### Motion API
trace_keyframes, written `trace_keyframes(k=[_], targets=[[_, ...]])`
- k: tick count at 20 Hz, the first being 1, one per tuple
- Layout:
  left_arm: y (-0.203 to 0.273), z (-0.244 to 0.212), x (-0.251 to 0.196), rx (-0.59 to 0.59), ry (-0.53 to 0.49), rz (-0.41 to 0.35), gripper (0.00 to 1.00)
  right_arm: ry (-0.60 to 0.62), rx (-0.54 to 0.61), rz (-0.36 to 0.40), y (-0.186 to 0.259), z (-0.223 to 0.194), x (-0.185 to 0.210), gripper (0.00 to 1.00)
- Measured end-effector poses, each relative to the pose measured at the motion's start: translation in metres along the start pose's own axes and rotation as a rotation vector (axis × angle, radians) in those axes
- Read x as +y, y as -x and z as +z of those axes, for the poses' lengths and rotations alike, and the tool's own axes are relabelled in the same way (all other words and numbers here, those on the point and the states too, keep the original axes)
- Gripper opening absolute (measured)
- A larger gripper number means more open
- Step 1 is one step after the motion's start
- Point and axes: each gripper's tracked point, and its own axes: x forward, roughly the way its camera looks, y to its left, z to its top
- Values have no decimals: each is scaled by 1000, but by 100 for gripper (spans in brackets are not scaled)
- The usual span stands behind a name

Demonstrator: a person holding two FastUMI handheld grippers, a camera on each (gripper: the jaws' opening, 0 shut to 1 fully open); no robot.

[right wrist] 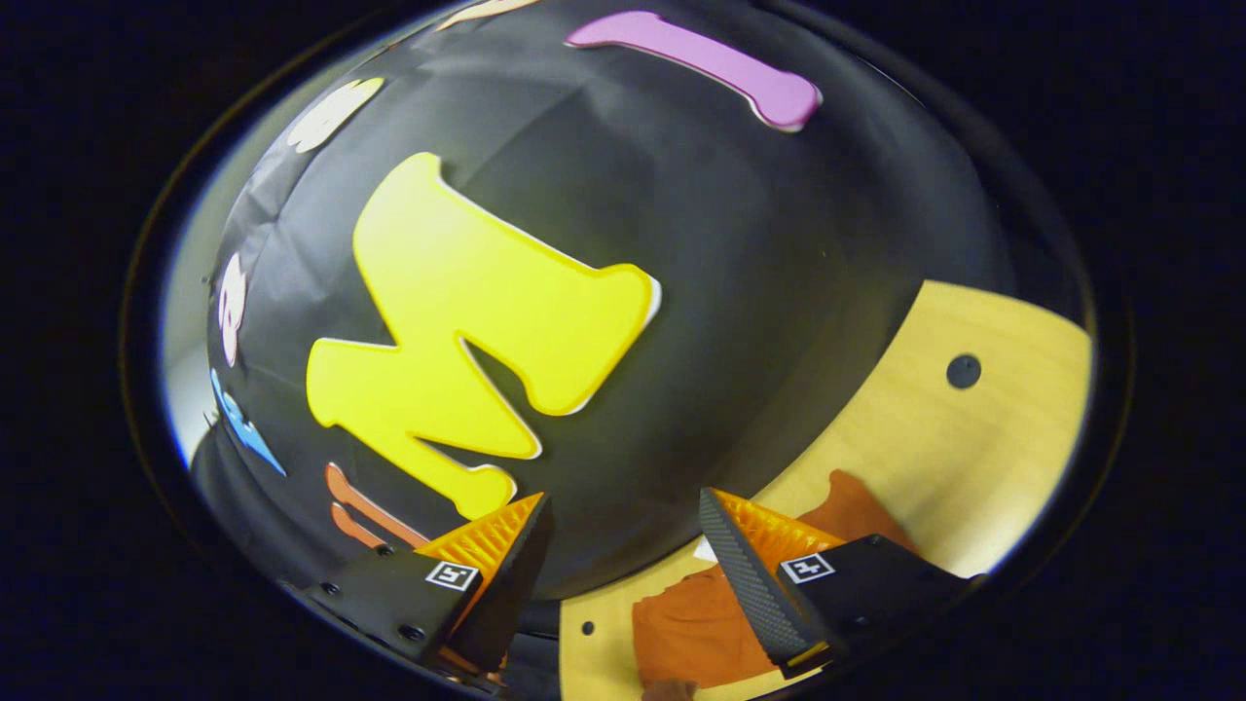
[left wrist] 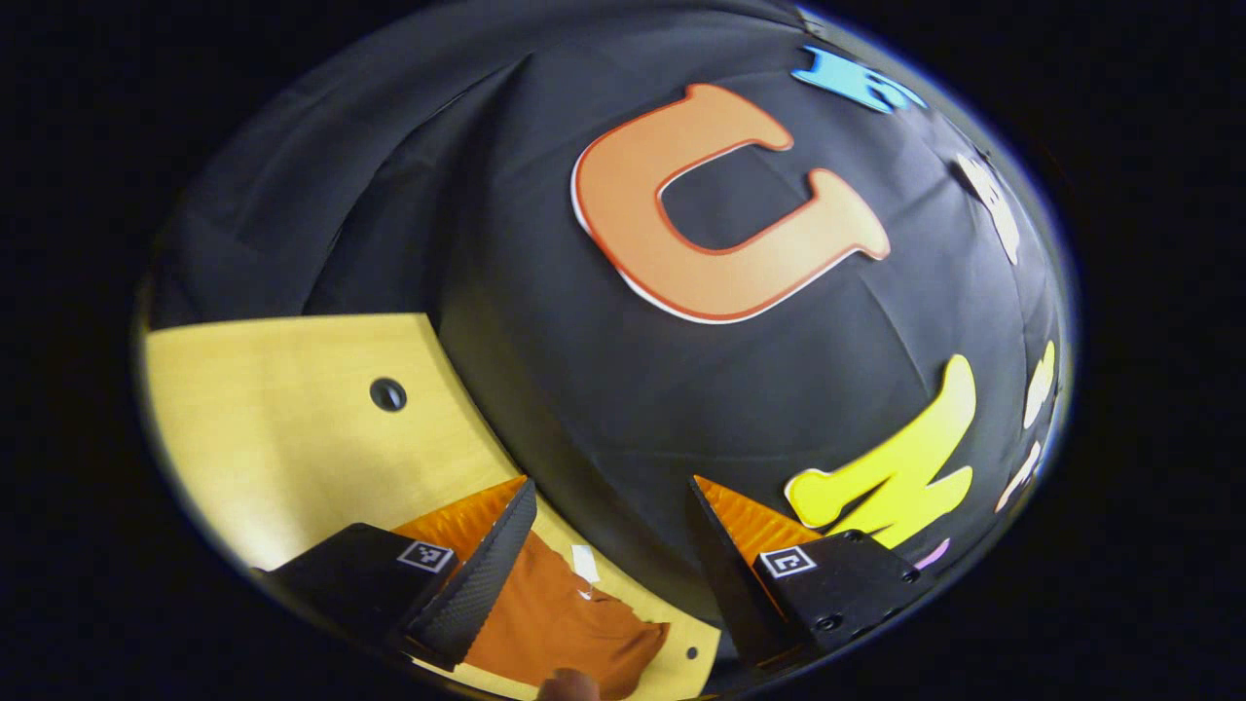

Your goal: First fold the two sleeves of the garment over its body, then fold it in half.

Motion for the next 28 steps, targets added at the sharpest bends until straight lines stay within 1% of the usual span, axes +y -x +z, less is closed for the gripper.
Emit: trace_keyframes(k=[1, 4, 7, 8, 10, 11, 12, 13, 14, 15, 16, 17, 19, 20, 21, 22, 23, 24, 25, 26, 27, 28], targets=[[7, 4, -1, -6, -51, 0, 98, 72, -18, -19, 10, 3, 2, 96], [30, 21, -11, -42, -191, 12, 98, 254, -71, -37, 44, 14, 15, 96], [55, 35, -29, -92, -336, 22, 98, 375, -119, -71, 66, 21, 30, 96], [63, 42, -34, -119, -407, 31, 98, 416, -134, -79, 72, 21, 34, 96], [80, 47, -56, -163, -529, 13, 98, 492, -147, -106, 87, 18, 36, 96], [89, 47, -67, -172, -577, 0, 98, 523, -152, -107, 98, 16, 41, 96], [96, 46, -74, -173, -607, -13, 98, 563, -157, -130, 108, 16, 39, 96], [102, 41, -79, -161, -625, -29, 98, 609, -170, -146, 123, 15, 36, 96], [109, 33, -81, -145, -640, -42, 100, 656, -181, -176, 135, 13, 33, 96], [116, 25, -80, -124, -660, -55, 98, 705, -190, -194, 147, 10, 33, 96], [129, 20, -77, -134, -691, -43, 100, 755, -198, -211, 158, 6, 32, 96], [140, 20, -74, -151, -720, -42, 99, 796, -215, -221, 167, 3, 32, 96], [161, 20, -67, -172, -749, -51, 98, 831, -256, -217, 193, -6, 36, 96], [174, 16, -62, -175, -752, -52, 98, 843, -277, -218, 204, -9, 35, 96], [185, 13, -57, -180, -754, -51, 100, 844, -307, -207, 218, -12, 38, 96], [198, 10, -52, -191, -750, -56, 99, 845, -327, -195, 228, -16, 41, 96], [210, 6, -48, -196, -754, -59, 99, 852, -334, -183, 238, -21, 41, 92], [222, 3, -43, -207, -758, -61, 98, 864, -343, -171, 246, -24, 41, 96], [232, -1, -40, -214, -769, -67, 98, 870, -351, -160, 255, -26, 41, 96], [241, -6, -34, -213, -783, -62, 98, 874, -352, -146, 262, -29, 42, 92], [249, -12, -27, -203, -792, -48, 98, 880, -347, -148, 268, -32, 38, 96], [256, -17, -20, -194, -785, -44, 98, 880, -333, -143, 272, -36, 33, 96]])
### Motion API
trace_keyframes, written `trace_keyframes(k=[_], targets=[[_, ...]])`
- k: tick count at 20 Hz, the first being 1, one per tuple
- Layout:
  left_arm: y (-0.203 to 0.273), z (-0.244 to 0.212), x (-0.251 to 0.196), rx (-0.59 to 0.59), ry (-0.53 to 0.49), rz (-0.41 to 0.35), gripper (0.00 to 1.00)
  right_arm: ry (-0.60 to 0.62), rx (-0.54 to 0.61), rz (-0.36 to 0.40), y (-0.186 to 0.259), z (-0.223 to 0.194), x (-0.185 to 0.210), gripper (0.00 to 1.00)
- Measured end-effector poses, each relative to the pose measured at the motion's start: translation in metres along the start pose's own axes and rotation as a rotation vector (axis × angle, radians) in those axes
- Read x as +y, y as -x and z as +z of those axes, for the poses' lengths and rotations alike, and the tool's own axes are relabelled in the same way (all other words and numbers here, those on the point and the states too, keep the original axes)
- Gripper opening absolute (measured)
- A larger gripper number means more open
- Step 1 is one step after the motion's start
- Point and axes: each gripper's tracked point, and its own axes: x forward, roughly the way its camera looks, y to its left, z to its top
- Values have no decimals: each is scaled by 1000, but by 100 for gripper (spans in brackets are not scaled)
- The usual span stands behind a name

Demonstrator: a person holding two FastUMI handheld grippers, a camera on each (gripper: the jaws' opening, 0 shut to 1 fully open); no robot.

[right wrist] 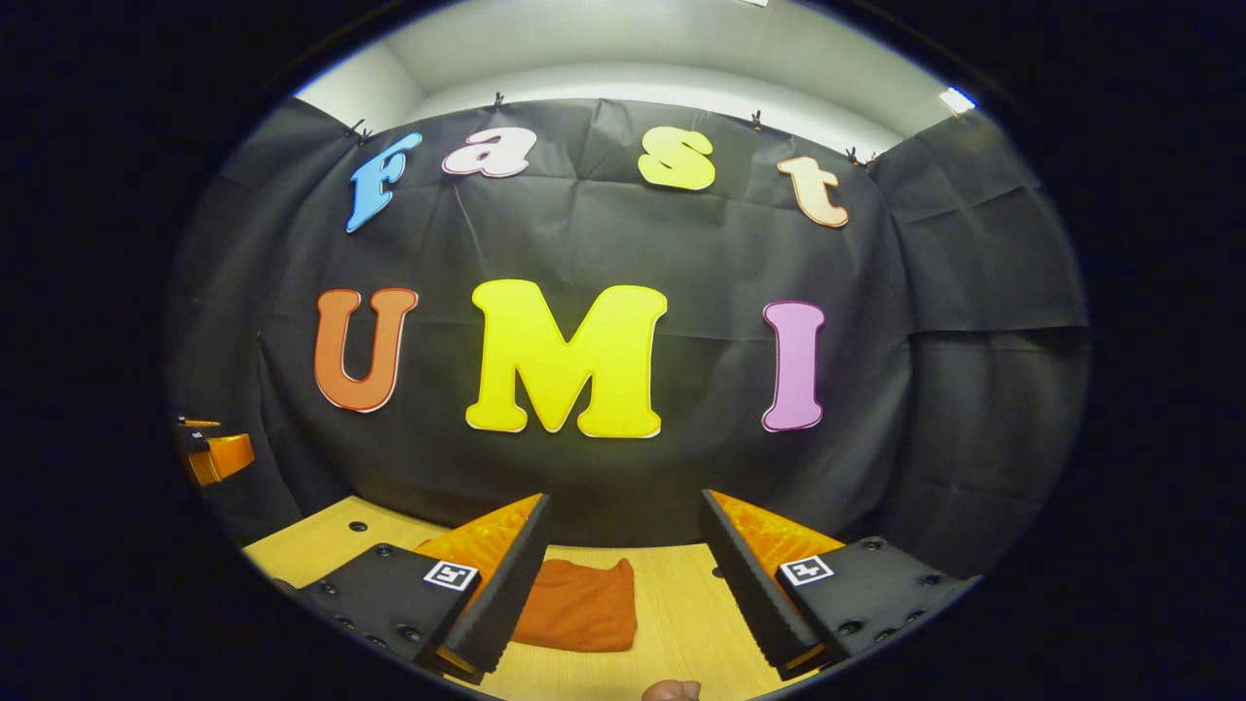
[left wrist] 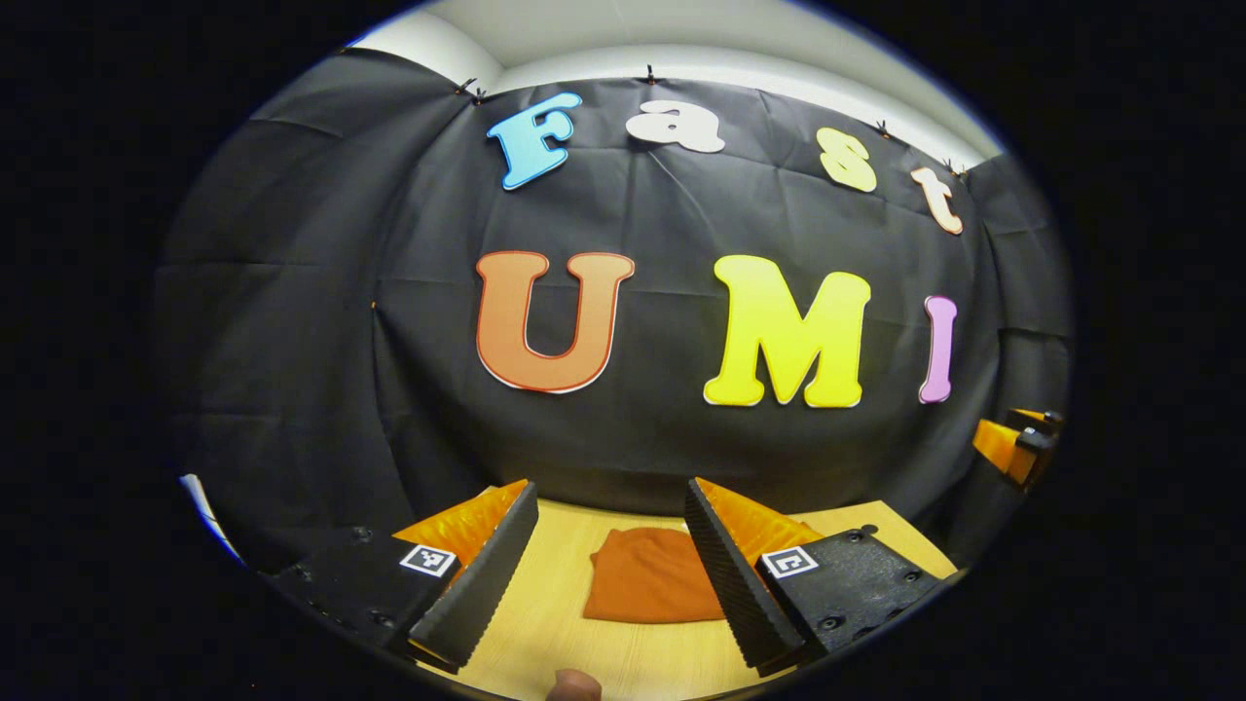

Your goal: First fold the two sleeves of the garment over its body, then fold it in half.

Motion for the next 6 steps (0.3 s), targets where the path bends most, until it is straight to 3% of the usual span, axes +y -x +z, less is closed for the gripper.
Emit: trace_keyframes(k=[3, 4, 6], targets=[[8, -11, -5, 19, 23, -24, 98, -5, 27, 42, 10, -16, 5, 96], [8, -16, -2, 30, 25, -19, 98, 8, 43, 51, 10, -24, 6, 92], [8, -17, -1, 35, 51, -15, 98, 0, 50, 62, 9, -25, 6, 97]])
